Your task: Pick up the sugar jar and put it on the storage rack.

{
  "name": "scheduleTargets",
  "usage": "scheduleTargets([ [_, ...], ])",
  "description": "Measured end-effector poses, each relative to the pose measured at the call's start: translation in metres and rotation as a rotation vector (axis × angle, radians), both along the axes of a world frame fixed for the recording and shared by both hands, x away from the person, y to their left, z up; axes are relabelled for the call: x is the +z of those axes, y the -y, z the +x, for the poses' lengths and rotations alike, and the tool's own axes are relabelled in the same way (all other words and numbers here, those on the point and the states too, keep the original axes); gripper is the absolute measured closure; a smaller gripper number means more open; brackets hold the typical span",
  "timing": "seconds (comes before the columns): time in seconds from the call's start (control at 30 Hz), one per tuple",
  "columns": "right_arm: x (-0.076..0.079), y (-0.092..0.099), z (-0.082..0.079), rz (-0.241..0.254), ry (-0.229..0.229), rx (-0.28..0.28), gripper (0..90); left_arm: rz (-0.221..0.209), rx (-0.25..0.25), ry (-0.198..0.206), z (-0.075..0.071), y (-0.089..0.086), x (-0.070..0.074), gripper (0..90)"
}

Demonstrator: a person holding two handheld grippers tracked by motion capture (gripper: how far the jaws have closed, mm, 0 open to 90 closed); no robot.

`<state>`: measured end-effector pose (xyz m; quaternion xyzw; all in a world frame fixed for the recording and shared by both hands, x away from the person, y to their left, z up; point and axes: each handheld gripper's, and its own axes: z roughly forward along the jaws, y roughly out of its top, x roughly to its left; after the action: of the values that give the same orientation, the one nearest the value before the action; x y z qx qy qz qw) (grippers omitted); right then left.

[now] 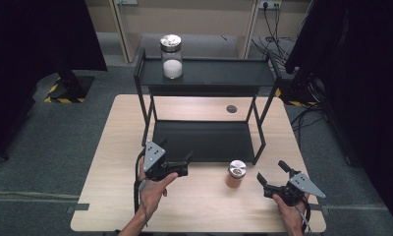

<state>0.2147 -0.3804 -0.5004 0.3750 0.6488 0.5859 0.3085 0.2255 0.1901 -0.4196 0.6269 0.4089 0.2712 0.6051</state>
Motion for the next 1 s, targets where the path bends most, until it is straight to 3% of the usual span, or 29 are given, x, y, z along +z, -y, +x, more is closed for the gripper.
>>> scheduleTargets([
  [0.27, 0.0, 0.0, 0.0, -0.001, 0.001, 0.003, 0.6, 0.021, -0.011, 0.009, -0.006, -0.003, -0.021, 0.3],
  [0.43, 0.0, 0.0, 0.0, -0.001, 0.004, 0.001, 0.6, 0.036, -0.029, 0.039, -0.012, -0.005, -0.036, 0.3],
  [0.7, 0.0, 0.001, -0.001, -0.002, 0.004, 0.003, 0.6, 0.034, -0.039, 0.016, -0.015, -0.009, -0.06, 0.2],
  [1.0, 0.0, 0.001, -0.002, -0.002, 0.005, 0.004, 0.6, 0.065, -0.023, 0.044, -0.022, -0.011, -0.078, 0.2],
])
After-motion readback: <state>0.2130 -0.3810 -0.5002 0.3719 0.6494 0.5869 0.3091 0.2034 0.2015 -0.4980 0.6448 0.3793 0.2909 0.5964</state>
